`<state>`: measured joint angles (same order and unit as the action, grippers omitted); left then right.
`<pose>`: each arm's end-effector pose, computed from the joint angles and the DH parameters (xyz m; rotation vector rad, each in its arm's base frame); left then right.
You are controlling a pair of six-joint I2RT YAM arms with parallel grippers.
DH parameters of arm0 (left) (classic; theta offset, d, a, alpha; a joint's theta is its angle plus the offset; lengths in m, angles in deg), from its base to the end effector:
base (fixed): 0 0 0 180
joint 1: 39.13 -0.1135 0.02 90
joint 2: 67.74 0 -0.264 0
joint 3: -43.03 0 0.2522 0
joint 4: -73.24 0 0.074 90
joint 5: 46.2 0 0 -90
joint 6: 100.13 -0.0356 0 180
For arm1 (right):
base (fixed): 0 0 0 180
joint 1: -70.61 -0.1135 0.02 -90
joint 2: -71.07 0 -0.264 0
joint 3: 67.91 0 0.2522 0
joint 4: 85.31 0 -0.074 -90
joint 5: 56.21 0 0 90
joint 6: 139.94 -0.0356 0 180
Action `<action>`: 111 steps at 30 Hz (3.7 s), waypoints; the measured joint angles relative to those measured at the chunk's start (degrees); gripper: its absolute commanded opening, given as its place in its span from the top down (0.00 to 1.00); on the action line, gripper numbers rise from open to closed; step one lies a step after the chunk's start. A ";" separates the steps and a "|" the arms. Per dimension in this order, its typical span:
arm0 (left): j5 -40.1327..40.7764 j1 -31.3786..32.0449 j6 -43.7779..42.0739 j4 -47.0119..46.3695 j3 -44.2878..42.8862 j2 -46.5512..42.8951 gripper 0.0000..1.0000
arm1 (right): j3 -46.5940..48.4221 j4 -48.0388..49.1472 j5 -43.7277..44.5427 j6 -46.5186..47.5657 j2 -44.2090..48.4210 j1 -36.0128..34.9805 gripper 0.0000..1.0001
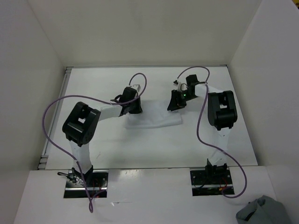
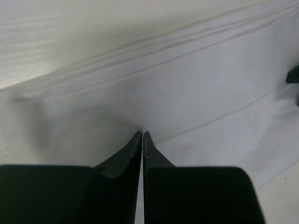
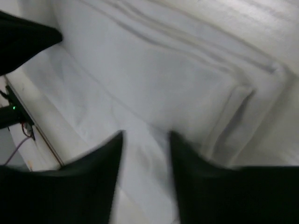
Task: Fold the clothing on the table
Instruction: Fold the skirt
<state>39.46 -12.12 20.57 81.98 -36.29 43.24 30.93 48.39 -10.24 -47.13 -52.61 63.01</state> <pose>0.3664 -0.1898 0.1567 -0.0345 2.3492 -0.6018 0.4204 0.0811 0.1330 -0.4173 2.6207 1.0880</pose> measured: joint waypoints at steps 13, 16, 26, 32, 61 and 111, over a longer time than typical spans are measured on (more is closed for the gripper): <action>0.76 5.99 1.73 3.63 -2.32 -17.14 0.60 | -8.31 -5.46 11.47 2.78 16.63 7.04 0.23; -0.42 8.50 2.58 2.73 -5.51 -11.89 0.60 | -9.81 -7.21 11.76 3.37 16.61 6.71 0.88; 0.22 9.44 2.67 4.31 -5.16 -3.80 0.76 | -9.81 -10.67 4.81 6.97 19.12 6.67 1.00; 0.50 7.76 2.62 3.85 -5.16 -2.95 0.77 | -8.22 -14.58 0.79 9.60 13.40 4.11 1.00; -2.95 8.52 -0.35 4.24 0.24 -14.12 0.87 | -7.28 -20.79 2.16 10.51 10.40 0.35 1.00; 17.53 2.91 8.31 20.65 0.87 -5.92 0.86 | -8.52 -18.25 15.13 -1.70 6.80 3.37 1.00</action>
<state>56.99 -9.22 28.87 102.64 -35.42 37.32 22.41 30.14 4.88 -48.83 -45.81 66.38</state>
